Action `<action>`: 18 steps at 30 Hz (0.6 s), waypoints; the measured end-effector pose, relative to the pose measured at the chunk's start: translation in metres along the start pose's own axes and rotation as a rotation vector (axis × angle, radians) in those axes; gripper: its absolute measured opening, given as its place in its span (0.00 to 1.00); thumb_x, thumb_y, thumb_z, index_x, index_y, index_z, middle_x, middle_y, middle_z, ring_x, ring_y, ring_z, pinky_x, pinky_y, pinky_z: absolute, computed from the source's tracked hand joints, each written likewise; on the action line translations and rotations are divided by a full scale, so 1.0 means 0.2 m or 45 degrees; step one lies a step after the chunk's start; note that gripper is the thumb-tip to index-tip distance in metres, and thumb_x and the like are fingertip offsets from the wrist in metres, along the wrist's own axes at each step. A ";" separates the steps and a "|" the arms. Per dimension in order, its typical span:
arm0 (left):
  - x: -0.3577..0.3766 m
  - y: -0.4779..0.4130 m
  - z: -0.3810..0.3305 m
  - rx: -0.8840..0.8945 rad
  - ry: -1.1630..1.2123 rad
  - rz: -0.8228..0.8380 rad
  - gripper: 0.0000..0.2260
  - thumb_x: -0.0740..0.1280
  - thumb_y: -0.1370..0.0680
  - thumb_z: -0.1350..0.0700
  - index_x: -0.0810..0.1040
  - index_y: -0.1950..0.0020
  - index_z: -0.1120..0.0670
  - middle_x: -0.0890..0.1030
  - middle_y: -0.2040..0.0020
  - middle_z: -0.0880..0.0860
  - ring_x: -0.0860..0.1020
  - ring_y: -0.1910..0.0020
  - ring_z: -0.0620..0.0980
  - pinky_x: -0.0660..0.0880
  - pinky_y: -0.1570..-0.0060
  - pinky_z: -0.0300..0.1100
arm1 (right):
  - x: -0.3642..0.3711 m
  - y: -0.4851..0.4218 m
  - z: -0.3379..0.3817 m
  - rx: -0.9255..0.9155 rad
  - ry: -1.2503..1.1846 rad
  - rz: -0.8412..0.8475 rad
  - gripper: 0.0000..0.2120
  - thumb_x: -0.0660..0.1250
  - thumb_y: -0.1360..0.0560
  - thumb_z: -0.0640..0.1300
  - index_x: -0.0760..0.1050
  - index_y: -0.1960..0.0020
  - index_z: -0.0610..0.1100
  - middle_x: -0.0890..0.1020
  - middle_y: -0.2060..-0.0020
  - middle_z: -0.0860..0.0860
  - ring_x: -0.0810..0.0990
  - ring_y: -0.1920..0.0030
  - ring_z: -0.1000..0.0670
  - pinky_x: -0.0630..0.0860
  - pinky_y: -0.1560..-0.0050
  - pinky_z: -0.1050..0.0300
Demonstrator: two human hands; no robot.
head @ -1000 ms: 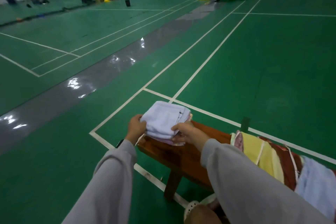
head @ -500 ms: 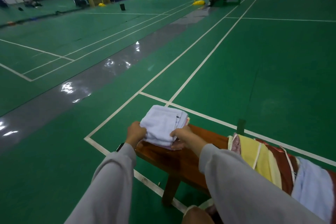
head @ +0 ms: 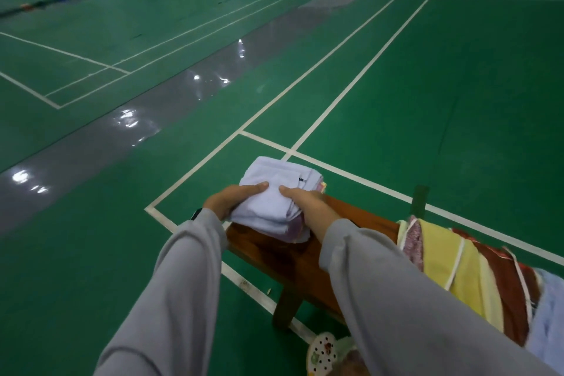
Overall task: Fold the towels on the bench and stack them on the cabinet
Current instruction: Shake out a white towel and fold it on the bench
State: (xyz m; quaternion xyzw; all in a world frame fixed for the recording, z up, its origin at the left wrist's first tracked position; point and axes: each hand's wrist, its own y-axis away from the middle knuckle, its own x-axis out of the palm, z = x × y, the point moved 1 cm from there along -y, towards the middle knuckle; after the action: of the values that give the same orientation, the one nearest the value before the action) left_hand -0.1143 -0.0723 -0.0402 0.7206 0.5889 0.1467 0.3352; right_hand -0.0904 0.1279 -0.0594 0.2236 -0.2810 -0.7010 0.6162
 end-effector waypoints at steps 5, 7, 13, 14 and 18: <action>0.03 -0.01 -0.06 -0.066 -0.133 -0.017 0.41 0.76 0.33 0.30 0.75 0.32 0.58 0.83 0.39 0.58 0.83 0.43 0.58 0.80 0.39 0.51 | -0.04 -0.04 0.01 0.052 -0.059 0.159 0.33 0.84 0.38 0.55 0.79 0.40 0.41 0.84 0.46 0.43 0.83 0.50 0.42 0.81 0.48 0.49; 0.08 0.01 -0.07 -0.015 -0.235 -0.116 0.40 0.74 0.32 0.29 0.74 0.31 0.57 0.81 0.37 0.58 0.82 0.43 0.57 0.79 0.39 0.51 | -0.08 -0.02 0.02 0.052 -0.063 0.208 0.29 0.81 0.34 0.54 0.80 0.38 0.41 0.84 0.44 0.43 0.83 0.45 0.41 0.80 0.41 0.48; 0.33 0.25 -0.04 -0.003 -0.066 -0.095 0.34 0.79 0.31 0.38 0.77 0.35 0.58 0.84 0.44 0.57 0.84 0.49 0.55 0.82 0.52 0.46 | -0.28 0.16 -0.10 0.038 -0.122 0.117 0.28 0.81 0.37 0.53 0.78 0.42 0.46 0.83 0.47 0.43 0.81 0.47 0.38 0.80 0.46 0.44; 0.36 0.29 -0.03 -0.047 0.037 -0.041 0.35 0.81 0.33 0.39 0.76 0.34 0.57 0.85 0.43 0.59 0.85 0.47 0.57 0.83 0.49 0.50 | -0.33 0.20 -0.12 0.028 -0.131 0.120 0.30 0.81 0.39 0.54 0.78 0.40 0.46 0.83 0.47 0.43 0.82 0.47 0.39 0.80 0.43 0.43; 0.51 0.51 0.05 -0.105 0.253 0.113 0.42 0.84 0.37 0.38 0.74 0.29 0.54 0.83 0.39 0.64 0.82 0.42 0.67 0.77 0.37 0.60 | -0.55 0.39 -0.20 -0.007 -0.144 0.212 0.26 0.81 0.36 0.53 0.82 0.42 0.44 0.87 0.48 0.44 0.86 0.50 0.44 0.83 0.51 0.52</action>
State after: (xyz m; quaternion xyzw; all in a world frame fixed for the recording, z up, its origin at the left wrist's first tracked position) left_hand -0.0045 0.0135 0.0003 0.7136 0.5801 0.2560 0.2977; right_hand 0.0095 0.2258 -0.0402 0.1578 -0.3309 -0.6598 0.6560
